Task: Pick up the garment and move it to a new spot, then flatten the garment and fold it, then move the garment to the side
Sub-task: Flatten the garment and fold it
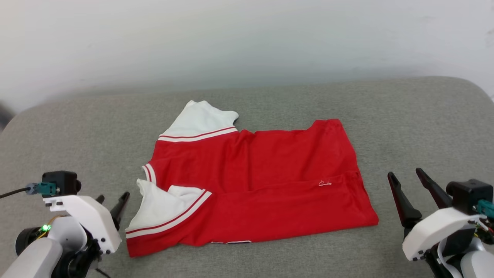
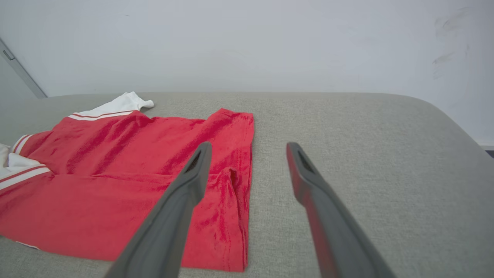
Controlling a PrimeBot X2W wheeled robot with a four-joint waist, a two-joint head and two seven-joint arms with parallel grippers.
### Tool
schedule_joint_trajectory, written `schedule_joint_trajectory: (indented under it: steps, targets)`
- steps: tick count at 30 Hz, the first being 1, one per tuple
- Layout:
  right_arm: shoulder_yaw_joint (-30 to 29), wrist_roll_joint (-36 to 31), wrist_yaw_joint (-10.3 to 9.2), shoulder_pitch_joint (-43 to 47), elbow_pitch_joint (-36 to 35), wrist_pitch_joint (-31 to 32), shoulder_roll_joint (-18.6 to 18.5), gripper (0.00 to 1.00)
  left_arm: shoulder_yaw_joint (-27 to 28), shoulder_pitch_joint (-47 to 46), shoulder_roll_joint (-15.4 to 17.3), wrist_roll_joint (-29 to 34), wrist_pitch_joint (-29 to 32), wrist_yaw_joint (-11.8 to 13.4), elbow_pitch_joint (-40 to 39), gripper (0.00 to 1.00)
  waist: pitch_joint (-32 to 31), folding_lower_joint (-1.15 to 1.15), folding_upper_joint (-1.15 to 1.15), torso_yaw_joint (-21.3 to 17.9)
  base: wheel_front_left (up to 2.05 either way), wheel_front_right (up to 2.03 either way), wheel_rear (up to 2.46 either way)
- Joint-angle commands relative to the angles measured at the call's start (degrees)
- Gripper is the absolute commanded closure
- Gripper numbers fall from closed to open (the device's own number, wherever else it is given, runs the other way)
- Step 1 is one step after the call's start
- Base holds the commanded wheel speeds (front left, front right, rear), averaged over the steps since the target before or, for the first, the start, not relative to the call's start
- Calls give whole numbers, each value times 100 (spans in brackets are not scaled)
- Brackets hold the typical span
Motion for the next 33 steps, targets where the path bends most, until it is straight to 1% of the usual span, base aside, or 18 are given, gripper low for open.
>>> schedule_joint_trajectory:
  steps: [1,3,7,10,14,16,19,20,21,22,23,25,28,31,33]
  targets:
    - [-97,-129,-6,238,-238,78,103,0,-32,171,149,-136,375,64,-148,0,-103,0,0,-126,0,0,0]
    - [-170,-217,-6,379,-459,148,177,0,-79,346,296,-247,702,127,-260,0,-119,0,0,-214,0,0,0]
    - [-312,-316,-6,618,-827,305,356,0,-161,672,417,-494,1199,253,-452,0,-69,0,0,-358,0,0,0]
    - [-346,-354,-6,693,-1033,397,485,0,-170,788,447,-609,1405,375,-445,0,59,0,0,-454,0,0,0]
    - [-376,-363,-6,665,-1145,452,555,0,-206,762,399,-670,1552,429,-315,0,208,0,0,-526,0,0,0]
    - [-389,-360,-6,604,-1196,478,586,0,-239,665,333,-682,1610,392,-212,0,314,0,0,-567,0,0,0]
    - [-437,-333,-6,518,-1246,515,578,0,-375,595,145,-743,1742,287,-12,0,445,0,0,-598,0,0,0]
    - [-468,-319,-6,500,-1251,544,577,0,-424,570,99,-752,1788,250,60,10,476,0,0,-601,0,0,0]
    - [-488,-314,-6,498,-1267,576,564,0,-475,544,38,-765,1825,208,122,60,500,0,0,-602,0,0,0]
    - [-514,-289,-6,491,-1283,594,543,0,-517,508,-14,-771,1850,171,178,82,523,0,0,-595,0,0,0]
    - [-549,-253,-6,473,-1288,647,526,0,-552,486,-62,-754,1854,128,232,100,536,0,0,-590,0,0,0]
    - [-612,-209,-6,410,-1313,734,486,0,-592,474,-192,-831,1889,46,336,100,550,0,0,-578,0,0,0]
    - [-637,-107,-6,346,-1324,972,415,0,-622,407,-213,-823,1885,-37,471,100,557,0,0,-529,0,0,0]
    - [-667,76,-6,241,-1214,1504,349,0,-570,312,-226,-774,1747,-91,536,100,545,0,0,-477,0,0,0]
    - [-679,242,-6,171,-1090,2084,287,0,-499,238,-167,-722,1636,-104,506,100,527,0,0,-440,0,0,0]
